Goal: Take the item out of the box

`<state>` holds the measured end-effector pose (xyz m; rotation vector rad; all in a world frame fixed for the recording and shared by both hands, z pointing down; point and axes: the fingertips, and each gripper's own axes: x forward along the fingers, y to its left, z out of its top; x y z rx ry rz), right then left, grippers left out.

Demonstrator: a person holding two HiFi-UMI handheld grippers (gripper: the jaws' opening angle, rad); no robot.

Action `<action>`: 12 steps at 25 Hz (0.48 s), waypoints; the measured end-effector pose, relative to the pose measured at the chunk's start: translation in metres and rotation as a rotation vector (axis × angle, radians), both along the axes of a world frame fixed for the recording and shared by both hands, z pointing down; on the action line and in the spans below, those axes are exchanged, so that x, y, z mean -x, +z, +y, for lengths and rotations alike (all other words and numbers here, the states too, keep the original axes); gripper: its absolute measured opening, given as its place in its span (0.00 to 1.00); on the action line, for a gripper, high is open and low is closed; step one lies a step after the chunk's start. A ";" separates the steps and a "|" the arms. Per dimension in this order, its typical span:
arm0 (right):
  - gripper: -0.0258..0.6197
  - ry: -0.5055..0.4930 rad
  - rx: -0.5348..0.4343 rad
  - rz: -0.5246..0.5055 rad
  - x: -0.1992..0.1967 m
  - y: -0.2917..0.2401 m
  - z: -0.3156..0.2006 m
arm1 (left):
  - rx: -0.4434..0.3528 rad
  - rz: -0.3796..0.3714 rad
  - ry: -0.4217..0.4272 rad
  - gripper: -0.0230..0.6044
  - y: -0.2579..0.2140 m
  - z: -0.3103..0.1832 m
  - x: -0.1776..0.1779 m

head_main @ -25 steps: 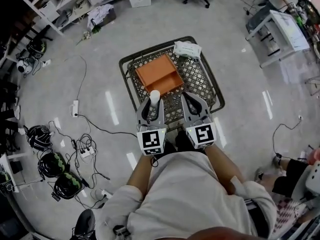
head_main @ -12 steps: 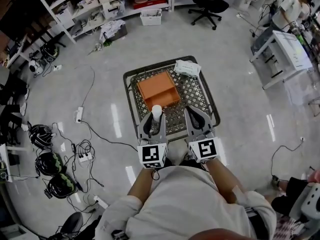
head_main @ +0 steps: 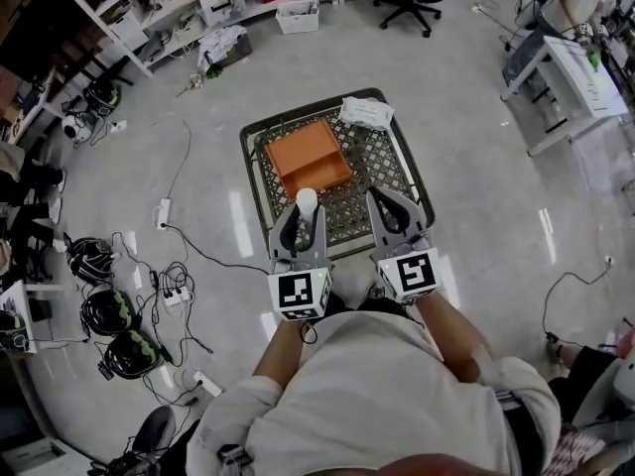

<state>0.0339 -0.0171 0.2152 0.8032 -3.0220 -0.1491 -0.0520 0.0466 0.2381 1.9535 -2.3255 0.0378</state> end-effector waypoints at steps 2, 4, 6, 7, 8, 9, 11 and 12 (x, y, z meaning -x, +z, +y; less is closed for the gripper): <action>0.04 -0.002 0.007 -0.011 -0.002 -0.003 0.000 | 0.003 -0.003 0.009 0.25 0.000 -0.002 -0.005; 0.04 -0.013 0.000 -0.018 -0.001 -0.007 0.000 | -0.004 -0.009 0.015 0.25 -0.003 -0.004 -0.006; 0.04 -0.017 -0.015 -0.014 0.000 -0.008 0.001 | -0.014 -0.012 0.019 0.25 -0.005 -0.006 -0.006; 0.04 -0.013 -0.017 -0.011 0.000 -0.007 0.001 | -0.016 -0.011 0.021 0.25 -0.005 -0.007 -0.007; 0.04 -0.008 -0.014 -0.008 0.000 -0.005 0.002 | -0.018 -0.009 0.022 0.25 -0.004 -0.007 -0.007; 0.04 -0.005 -0.009 -0.007 0.001 -0.005 0.002 | -0.020 -0.007 0.023 0.25 -0.004 -0.007 -0.007; 0.04 -0.003 -0.001 -0.011 0.003 -0.004 0.002 | -0.029 -0.004 0.026 0.25 -0.005 -0.008 -0.008; 0.04 -0.003 0.001 -0.015 0.004 -0.004 0.002 | -0.033 -0.005 0.029 0.25 -0.005 -0.008 -0.008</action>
